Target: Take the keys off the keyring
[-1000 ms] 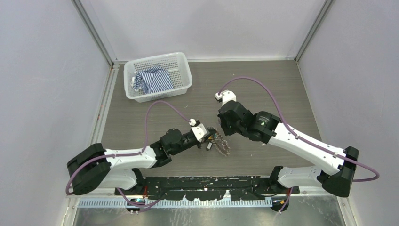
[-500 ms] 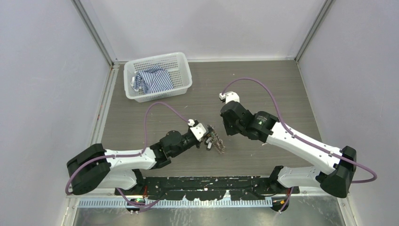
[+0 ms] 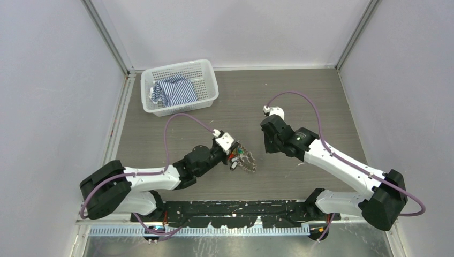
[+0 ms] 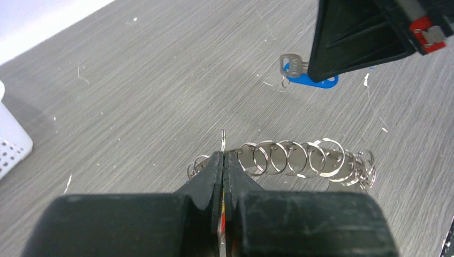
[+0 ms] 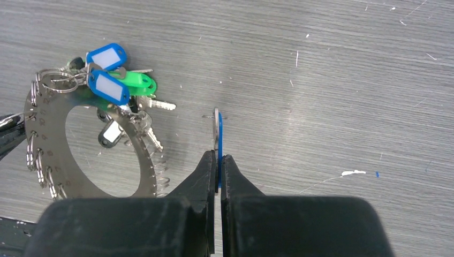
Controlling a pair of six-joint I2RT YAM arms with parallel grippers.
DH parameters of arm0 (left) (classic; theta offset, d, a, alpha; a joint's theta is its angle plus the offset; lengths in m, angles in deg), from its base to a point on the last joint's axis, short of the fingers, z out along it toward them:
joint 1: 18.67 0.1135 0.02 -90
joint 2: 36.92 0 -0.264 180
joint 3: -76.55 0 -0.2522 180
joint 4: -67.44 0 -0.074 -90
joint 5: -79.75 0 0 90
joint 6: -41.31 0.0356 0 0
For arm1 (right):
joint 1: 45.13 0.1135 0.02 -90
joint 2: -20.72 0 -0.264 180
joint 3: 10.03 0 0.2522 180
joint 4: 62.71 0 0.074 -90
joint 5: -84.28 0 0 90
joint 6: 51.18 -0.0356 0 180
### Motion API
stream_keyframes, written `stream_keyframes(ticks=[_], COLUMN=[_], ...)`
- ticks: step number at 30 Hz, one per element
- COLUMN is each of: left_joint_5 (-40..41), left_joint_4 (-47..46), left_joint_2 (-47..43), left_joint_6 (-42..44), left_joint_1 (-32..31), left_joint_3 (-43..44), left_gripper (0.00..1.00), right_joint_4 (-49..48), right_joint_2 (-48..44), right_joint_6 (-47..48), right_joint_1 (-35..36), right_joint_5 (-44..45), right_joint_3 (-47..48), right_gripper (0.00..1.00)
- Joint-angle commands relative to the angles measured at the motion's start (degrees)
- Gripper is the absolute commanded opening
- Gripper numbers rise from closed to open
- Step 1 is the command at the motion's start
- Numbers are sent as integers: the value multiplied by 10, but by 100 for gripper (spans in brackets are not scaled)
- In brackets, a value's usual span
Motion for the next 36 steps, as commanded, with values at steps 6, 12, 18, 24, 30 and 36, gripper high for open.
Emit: stream_keyframes(ticks=[6,12,18,24,30,36], left_joint_5=[18,10,11,9,8,4], left_joint_4=[3,14,14,11,6,1], left_joint_2=[24,26,26,28,34,39], left_joint_6=[-66,-72,-76,-80,-82,-89], left_joint_1=[17,19,19,19,21,25], left_joint_3=[59,64,64,61,60,60], left_gripper=[0,0,0,0,0,0], right_joint_4=[-72,-97,-113,-115,-115,-107], right_joint_2=[-25,-17,-5,-2,5,1], right_joint_6=[-31,-38,-45,-47,-45,-41], right_joint_1=[-32,-52,-65,-69,-71,-73], right_joint_5=[-7,-19,-36,-39,-43,-44], right_joint_3=[-48,-72,-85,-86,-82,-71], right_gripper=[1,2,9,19,22,31])
